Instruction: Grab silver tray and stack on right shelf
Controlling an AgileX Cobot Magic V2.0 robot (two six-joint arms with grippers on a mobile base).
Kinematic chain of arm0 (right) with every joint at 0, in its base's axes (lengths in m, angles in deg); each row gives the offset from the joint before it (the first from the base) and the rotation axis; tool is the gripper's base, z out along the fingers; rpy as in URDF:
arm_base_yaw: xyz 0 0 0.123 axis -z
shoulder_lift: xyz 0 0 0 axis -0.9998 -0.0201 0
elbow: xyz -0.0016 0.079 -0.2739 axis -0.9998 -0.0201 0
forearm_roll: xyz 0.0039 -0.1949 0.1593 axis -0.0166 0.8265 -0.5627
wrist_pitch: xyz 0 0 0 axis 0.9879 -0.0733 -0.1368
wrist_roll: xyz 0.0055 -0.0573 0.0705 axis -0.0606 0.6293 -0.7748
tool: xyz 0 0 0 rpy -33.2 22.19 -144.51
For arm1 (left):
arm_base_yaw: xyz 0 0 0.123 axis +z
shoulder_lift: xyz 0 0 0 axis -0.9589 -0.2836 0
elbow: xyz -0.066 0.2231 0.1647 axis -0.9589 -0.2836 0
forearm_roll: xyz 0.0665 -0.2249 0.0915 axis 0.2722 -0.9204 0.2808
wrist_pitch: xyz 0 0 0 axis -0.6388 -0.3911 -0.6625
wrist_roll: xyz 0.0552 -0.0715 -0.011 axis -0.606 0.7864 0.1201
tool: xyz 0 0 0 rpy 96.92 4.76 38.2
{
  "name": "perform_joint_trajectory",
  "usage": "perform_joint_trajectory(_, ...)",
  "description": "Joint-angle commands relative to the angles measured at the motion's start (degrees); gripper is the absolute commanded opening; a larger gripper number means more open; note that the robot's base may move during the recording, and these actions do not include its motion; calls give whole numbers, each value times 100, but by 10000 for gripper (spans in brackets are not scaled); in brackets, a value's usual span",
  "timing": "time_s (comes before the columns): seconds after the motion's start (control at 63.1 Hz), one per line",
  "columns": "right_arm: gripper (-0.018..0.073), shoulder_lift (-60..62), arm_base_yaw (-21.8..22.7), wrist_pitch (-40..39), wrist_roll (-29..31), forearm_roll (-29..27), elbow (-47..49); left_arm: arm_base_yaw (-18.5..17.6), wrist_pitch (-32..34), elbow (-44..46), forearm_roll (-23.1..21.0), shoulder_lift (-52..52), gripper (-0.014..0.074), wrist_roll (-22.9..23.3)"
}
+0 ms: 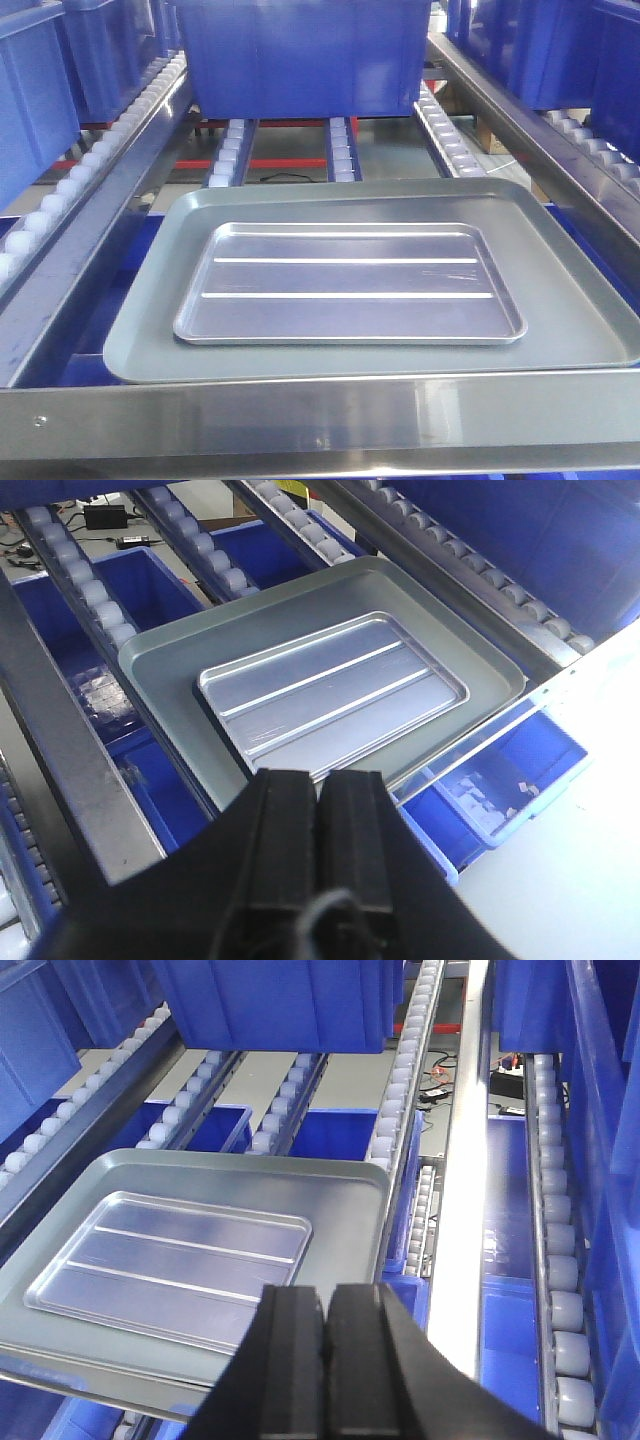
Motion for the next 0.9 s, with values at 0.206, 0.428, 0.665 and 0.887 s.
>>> perform_joint_trajectory(0.206,57,-72,3,-481,51,106,130,-39,386,156,7,-33,-92,12)
perform_joint_trajectory(0.428,57,-72,3,-481,51,106,130,143,605,-155,-1246,473,-92,-901)
perform_joint_trajectory(0.665,57,-72,3,-481,51,106,130,1732,948,-1382,-1976,1932,-92,-1527)
perform_joint_trajectory(0.887,57,-71,3,-475,51,106,130,3434,2017,-2237,-1818,2138,-92,-1637)
